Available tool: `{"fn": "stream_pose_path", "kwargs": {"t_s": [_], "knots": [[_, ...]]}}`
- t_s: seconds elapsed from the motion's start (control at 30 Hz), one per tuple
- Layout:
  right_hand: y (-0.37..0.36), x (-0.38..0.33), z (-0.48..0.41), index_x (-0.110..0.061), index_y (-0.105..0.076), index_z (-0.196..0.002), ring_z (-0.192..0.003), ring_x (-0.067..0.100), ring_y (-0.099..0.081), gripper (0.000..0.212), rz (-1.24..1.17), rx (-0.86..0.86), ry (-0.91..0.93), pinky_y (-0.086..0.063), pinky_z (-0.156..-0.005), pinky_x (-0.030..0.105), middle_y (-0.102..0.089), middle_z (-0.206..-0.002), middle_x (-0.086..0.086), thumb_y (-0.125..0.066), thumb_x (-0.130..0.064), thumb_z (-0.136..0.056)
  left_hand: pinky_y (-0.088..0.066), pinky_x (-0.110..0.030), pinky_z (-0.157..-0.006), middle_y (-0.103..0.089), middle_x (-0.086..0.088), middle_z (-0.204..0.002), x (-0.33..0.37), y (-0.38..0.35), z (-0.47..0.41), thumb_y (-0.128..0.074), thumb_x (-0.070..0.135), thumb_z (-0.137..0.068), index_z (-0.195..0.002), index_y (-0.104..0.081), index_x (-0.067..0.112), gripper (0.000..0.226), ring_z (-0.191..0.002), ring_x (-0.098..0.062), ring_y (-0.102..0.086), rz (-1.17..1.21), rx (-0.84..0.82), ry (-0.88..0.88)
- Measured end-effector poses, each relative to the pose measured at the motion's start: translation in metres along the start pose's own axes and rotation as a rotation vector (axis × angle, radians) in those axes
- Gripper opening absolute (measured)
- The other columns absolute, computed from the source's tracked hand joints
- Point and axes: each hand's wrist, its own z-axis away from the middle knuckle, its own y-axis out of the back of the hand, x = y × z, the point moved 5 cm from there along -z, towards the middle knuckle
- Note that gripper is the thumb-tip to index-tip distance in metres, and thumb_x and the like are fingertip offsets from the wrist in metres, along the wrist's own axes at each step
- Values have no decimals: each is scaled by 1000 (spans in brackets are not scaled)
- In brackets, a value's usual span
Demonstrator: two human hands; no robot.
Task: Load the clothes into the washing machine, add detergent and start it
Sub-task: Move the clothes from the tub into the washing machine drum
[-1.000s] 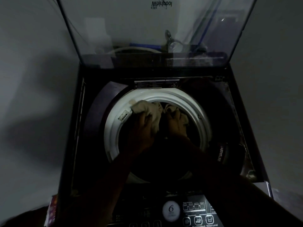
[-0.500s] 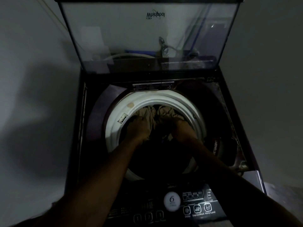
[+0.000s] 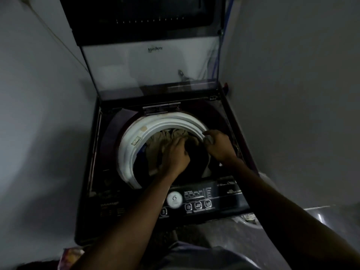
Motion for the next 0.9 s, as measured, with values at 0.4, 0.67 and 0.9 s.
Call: {"fn": "stream_pose_path", "kwargs": {"t_s": [0.4,0.67,0.9], "knots": [[125,120,86,-13,-64,-121,-111,24,-60,32,-23,109,87,-44,-89,26,-63,-123,7,-54,-17,-91,-37,-38,-111,-56,-8,-138,182,-79,72,-52,7,-86,-138,-53,10,52,-129,-27,-49,-62,151,-207],[176,194,135,-9,-61,-125,-113,25,-59,33,2,111,57,-38,-84,20,-62,-125,11,-51,-13,-94,-39,-36,-110,-56,-6,-138,258,-130,107,-48,12,-93,-138,-53,10,45,-133,-21,-47,-84,161,-256],[178,234,153,-9,-64,-119,-104,27,-62,28,-36,116,19,-40,-80,22,-65,-118,11,-52,-13,-94,-37,-33,-110,-54,-4,-140,282,-168,110,-50,11,-94,-140,-51,11,45,-134,-20,-45,-13,44,-287]]}}
